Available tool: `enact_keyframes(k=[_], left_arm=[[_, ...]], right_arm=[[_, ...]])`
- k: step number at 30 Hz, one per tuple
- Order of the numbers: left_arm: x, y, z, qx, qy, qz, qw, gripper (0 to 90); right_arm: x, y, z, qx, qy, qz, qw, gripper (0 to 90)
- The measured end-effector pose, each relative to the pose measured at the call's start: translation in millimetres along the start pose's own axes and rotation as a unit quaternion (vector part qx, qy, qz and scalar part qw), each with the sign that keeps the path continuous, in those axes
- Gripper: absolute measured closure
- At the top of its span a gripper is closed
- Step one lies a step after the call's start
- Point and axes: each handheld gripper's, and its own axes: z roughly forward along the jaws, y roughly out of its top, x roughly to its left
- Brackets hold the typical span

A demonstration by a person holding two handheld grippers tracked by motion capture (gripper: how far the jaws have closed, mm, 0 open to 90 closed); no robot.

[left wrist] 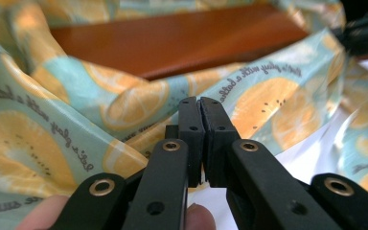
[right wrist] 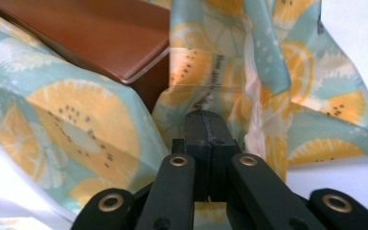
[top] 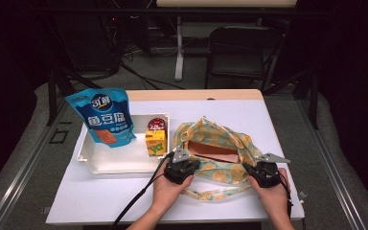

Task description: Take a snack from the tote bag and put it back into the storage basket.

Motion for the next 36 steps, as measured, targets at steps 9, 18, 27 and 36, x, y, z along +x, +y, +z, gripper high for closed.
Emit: enact_keyframes(k=[9,18,27,36], left_arm=[[-4.1,19.4,-25.2,-0.052,-0.007,0.003,0.9986,87.1],[-5.8,19.8,2.6,-0.002,-0.032,-0.007,0.9995,87.8],[-3.6,12.5,18.5,0.018,-0.015,-0.022,0.9995,89.9],[-6.8,9.5,26.2,0.035,-0.004,-0.012,0.9993,90.0]], right_arm=[[8.8,16.7,-39.9,-0.107,0.028,-0.014,0.9937,90.0],[13.5,43.2,-7.1,-0.090,0.049,-0.030,0.9942,90.0],[0.0,46.1,13.3,-0.075,0.018,-0.027,0.9967,90.0],[-3.8,44.1,22.1,-0.049,0.007,-0.045,0.9978,90.0]])
